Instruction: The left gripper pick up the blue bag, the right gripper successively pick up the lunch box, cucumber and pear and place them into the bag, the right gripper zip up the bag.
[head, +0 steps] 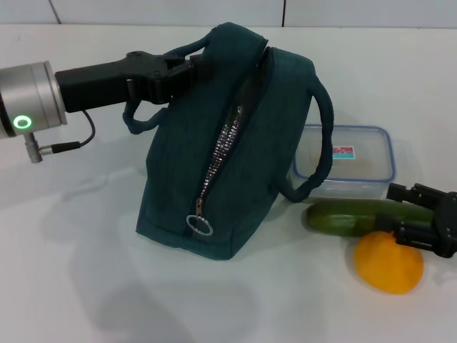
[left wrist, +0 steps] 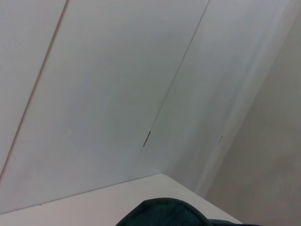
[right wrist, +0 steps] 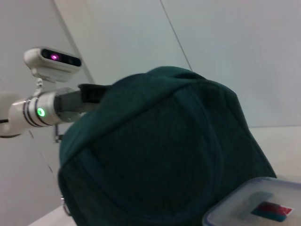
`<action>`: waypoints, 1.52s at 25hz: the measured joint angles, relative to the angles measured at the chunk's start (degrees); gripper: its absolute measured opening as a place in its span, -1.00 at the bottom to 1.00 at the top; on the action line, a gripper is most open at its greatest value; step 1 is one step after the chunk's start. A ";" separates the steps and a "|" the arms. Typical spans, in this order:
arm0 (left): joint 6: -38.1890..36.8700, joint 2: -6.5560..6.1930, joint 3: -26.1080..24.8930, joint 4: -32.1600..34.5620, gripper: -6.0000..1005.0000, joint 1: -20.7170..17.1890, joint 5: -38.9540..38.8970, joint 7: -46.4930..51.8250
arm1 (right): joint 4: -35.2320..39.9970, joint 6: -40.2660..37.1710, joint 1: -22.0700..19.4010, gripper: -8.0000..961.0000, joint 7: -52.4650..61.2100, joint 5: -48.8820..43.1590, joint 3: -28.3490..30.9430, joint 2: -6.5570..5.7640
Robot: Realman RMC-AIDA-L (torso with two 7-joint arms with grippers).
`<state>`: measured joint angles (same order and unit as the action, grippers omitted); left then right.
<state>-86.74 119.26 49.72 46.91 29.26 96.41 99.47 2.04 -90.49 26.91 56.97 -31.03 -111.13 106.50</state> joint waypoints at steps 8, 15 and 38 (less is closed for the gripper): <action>-0.01 0.07 0.02 0.02 -0.89 0.00 0.00 -0.13 | 0.16 3.26 1.97 0.60 1.79 0.12 0.28 0.45; 0.05 0.04 0.02 -0.32 -0.89 -0.14 0.00 -0.99 | 0.22 5.88 1.90 0.60 1.86 0.57 2.26 0.45; 0.18 0.27 0.04 -0.42 -0.89 0.17 -0.30 -3.59 | 2.55 3.16 -6.40 0.60 10.18 1.54 30.23 8.47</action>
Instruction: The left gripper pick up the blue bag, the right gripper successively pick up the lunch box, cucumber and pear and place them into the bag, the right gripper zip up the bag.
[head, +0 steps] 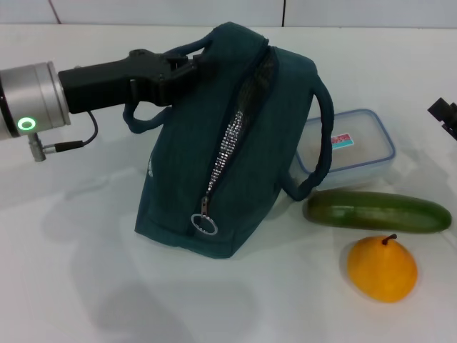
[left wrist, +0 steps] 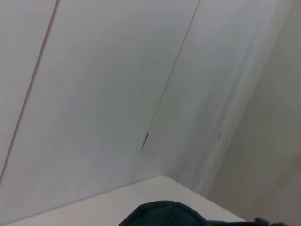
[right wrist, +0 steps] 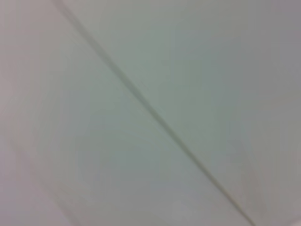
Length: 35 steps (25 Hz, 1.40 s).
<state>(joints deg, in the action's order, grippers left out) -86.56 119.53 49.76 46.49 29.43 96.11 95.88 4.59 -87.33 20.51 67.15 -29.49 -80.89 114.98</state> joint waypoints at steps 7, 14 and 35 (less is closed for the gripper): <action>-0.01 0.04 0.24 0.00 -0.89 0.29 -1.02 -1.27 | -2.00 4.17 0.72 0.60 10.26 1.34 1.19 1.29; -0.23 -0.17 0.11 0.41 -0.89 -0.45 -1.08 -2.43 | -1.94 4.44 0.91 0.59 18.68 2.09 0.86 1.23; -0.61 -0.17 1.12 0.62 -0.89 0.19 -0.63 -6.15 | -1.53 14.10 3.53 0.56 31.99 1.26 -4.71 1.20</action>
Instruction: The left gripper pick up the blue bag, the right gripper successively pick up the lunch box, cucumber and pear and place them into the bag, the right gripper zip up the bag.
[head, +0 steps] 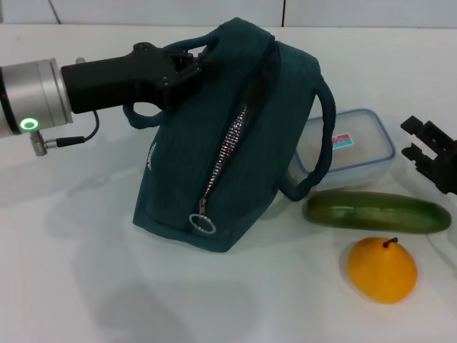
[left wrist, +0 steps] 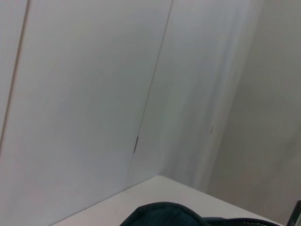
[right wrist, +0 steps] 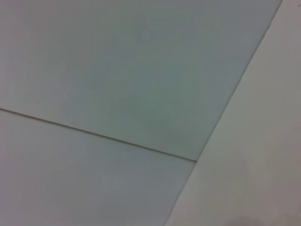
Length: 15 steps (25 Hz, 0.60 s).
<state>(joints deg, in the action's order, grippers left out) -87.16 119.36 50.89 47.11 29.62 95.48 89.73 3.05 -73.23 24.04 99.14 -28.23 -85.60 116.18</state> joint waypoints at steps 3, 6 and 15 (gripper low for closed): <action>-0.08 -0.02 0.00 0.15 -0.89 0.00 -0.01 -0.39 | 0.05 0.29 0.98 0.56 0.70 0.01 -0.47 0.00; -0.08 0.00 0.00 0.17 -0.89 0.00 0.03 -1.13 | 0.38 1.37 2.19 0.55 1.81 0.02 -1.31 0.00; -0.06 0.12 0.47 0.17 -0.89 0.26 0.06 -1.62 | 2.64 5.92 5.03 0.54 4.91 0.23 -4.67 0.01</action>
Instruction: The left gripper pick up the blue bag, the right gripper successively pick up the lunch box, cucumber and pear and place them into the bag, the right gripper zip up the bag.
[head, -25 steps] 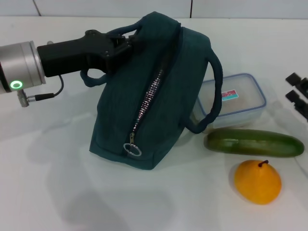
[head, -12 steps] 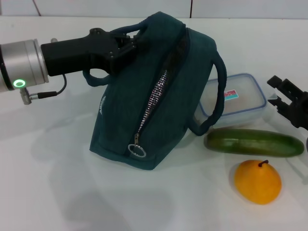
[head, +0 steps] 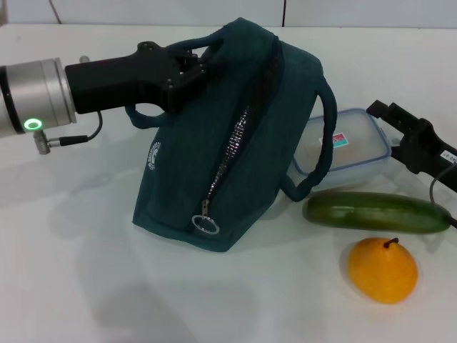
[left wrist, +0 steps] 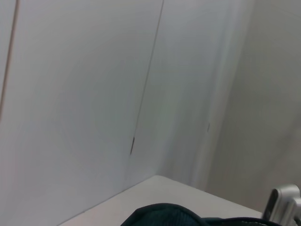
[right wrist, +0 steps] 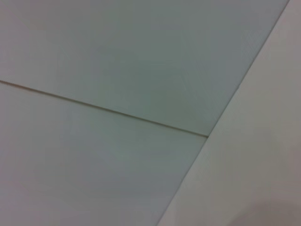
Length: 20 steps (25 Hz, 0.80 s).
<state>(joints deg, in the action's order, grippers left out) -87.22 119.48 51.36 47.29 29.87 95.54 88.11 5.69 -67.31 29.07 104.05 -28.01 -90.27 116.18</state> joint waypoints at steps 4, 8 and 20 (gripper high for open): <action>0.15 0.05 0.39 -0.02 -0.89 0.01 -0.09 -0.54 | 0.95 1.39 0.13 0.52 0.15 0.24 0.00 0.00; 0.18 0.05 0.41 -0.09 -0.89 0.01 -0.15 -0.67 | 1.08 2.72 0.61 0.47 0.16 0.33 0.06 0.06; 0.50 0.05 0.41 0.20 -0.89 0.01 -0.52 -1.03 | 1.08 4.08 0.80 0.15 0.19 0.10 0.01 0.09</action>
<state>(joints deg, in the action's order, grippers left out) -86.72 119.53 51.77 47.49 29.89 95.02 87.08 6.77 -63.23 29.86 104.24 -27.91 -90.26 116.27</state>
